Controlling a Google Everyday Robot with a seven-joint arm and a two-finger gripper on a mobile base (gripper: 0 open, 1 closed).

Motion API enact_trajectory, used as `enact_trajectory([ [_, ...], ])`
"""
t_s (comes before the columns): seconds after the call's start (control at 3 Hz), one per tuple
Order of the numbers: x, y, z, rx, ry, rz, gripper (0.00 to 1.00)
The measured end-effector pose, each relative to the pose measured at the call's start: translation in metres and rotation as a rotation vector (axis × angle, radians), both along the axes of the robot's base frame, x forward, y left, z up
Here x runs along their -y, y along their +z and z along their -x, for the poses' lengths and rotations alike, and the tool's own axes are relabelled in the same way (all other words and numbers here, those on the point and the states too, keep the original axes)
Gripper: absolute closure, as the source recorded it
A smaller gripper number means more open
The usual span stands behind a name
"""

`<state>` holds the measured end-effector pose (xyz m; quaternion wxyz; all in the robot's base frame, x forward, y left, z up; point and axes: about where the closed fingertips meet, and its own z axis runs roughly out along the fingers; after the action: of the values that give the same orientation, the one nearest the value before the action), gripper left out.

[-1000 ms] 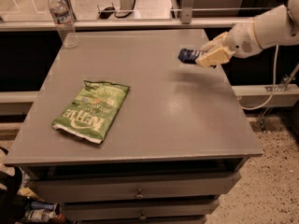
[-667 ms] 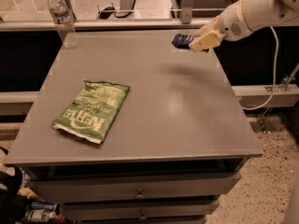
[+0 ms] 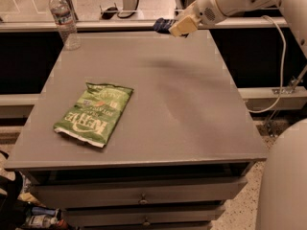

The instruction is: Move rxbar blueberry near water bottle

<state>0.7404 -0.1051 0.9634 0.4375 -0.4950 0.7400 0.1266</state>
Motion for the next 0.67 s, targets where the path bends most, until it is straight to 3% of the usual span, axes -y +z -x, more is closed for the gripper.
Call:
enact_trajectory([
  [0.33, -0.036, 0.007, -0.007, 0.034, 0.028, 0.007, 1.0],
  [0.67, -0.109, -0.002, -0.019, 0.067, 0.06, 0.079, 1.0],
])
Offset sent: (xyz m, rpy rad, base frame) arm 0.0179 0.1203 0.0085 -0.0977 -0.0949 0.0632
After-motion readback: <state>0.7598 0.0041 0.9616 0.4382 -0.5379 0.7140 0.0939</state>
